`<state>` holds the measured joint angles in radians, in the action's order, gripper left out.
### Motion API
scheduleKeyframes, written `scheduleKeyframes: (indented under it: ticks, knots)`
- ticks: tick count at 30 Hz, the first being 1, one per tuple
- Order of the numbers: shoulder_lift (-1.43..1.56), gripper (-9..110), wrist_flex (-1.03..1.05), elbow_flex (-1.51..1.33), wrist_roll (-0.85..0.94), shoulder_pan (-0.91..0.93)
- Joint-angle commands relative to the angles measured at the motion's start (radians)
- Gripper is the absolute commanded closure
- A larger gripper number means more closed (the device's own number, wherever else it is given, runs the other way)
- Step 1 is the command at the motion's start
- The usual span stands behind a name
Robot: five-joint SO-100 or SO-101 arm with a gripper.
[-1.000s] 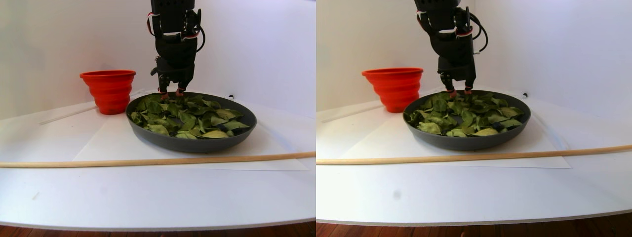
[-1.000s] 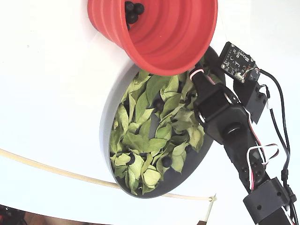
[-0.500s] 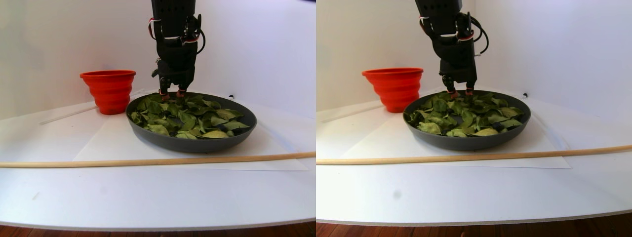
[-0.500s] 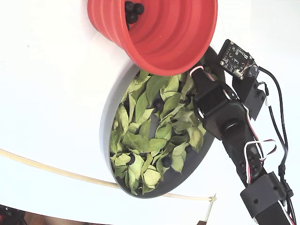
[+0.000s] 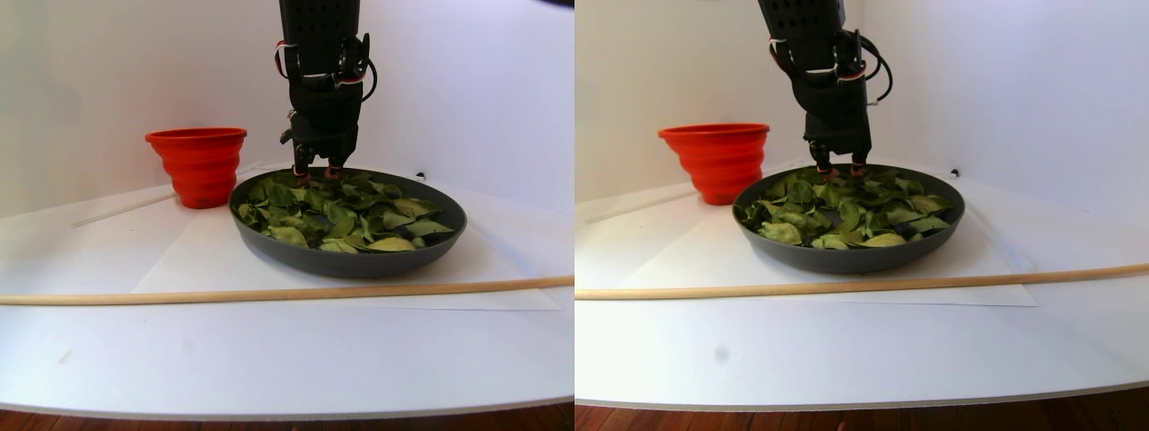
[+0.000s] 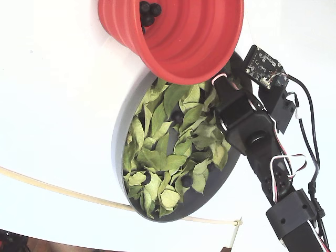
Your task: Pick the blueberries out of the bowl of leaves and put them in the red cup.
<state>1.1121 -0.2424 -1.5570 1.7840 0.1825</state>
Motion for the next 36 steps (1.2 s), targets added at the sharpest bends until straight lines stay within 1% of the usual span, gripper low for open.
scheduleKeyframes:
  ticks: [1, 24, 36]
  knots:
    - [0.025, 81, -0.021, 0.061, -0.005, 0.017]
    - [-0.041, 80, -0.021, 0.126, -0.012, 0.008]
    - [-0.067, 84, -0.031, 0.130, -0.020, 0.002]
